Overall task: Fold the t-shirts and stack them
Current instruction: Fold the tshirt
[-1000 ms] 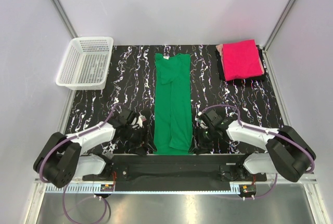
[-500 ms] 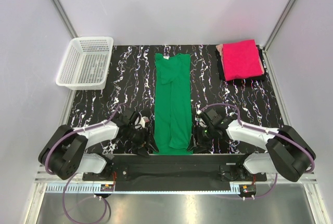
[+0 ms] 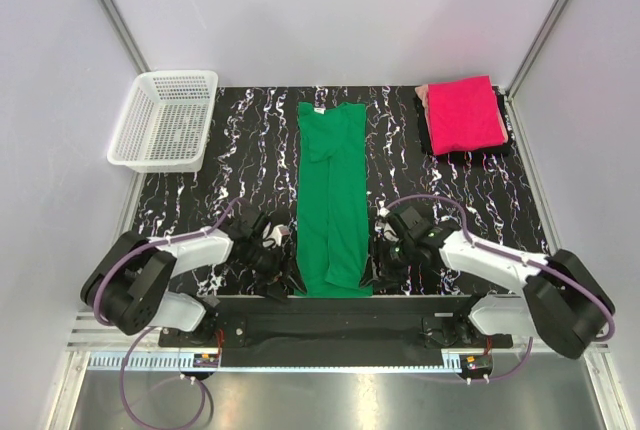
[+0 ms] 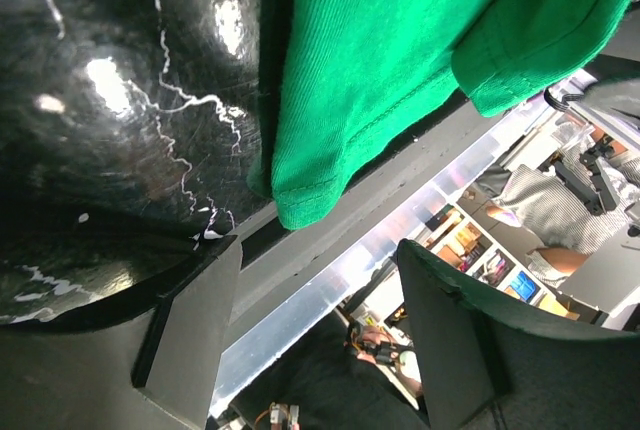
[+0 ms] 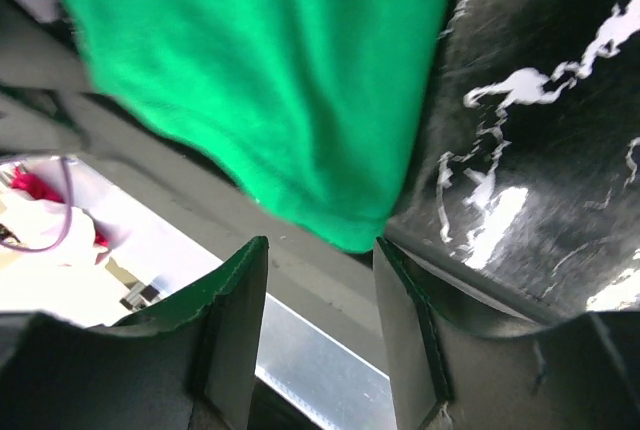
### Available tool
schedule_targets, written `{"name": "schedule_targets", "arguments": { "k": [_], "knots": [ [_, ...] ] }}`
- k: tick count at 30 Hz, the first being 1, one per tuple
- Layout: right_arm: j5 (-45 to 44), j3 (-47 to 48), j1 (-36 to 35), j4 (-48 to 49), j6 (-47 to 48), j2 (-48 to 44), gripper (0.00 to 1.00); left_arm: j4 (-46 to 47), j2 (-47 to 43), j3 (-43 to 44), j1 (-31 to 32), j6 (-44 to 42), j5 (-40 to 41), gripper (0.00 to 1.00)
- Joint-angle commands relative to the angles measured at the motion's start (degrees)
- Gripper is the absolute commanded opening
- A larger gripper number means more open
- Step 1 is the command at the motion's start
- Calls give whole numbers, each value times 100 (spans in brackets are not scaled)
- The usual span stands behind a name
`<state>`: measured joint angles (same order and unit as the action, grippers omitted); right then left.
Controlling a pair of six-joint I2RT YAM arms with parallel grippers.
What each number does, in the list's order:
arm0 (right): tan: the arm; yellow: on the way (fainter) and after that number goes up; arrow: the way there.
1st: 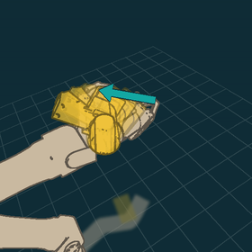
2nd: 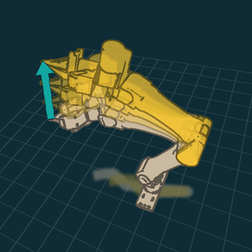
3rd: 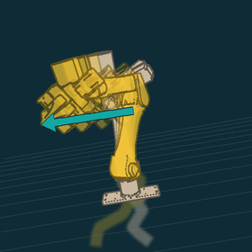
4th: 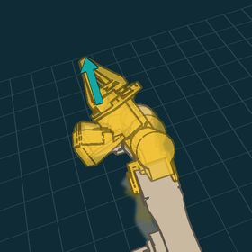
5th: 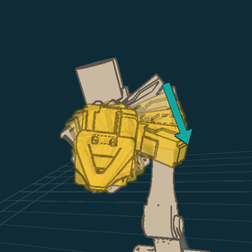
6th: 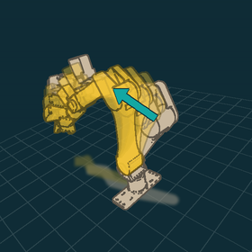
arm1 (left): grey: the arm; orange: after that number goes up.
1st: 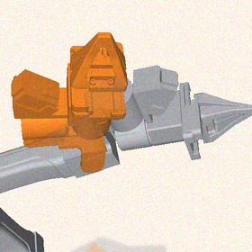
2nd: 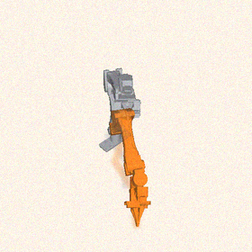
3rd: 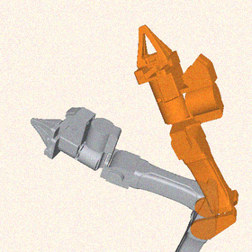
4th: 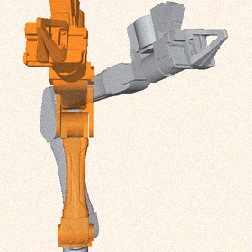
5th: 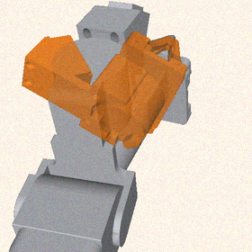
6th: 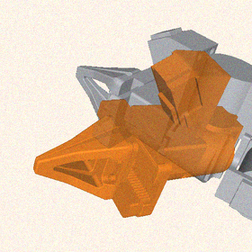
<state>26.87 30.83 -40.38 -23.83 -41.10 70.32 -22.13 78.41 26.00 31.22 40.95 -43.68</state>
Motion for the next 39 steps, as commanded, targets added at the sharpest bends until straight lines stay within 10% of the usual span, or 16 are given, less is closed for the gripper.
{"name": "schedule_targets", "arguments": {
  "k": [1, 39],
  "knots": [
    [11, 248, -14, 124, 234, 437, 54, 288, 218, 221, 15, -175, -61, 69],
    [204, -51, -14, 714, 208, 1247, 49, 930, 1168, 213, 209, -78, 70, 63]
  ]
}}
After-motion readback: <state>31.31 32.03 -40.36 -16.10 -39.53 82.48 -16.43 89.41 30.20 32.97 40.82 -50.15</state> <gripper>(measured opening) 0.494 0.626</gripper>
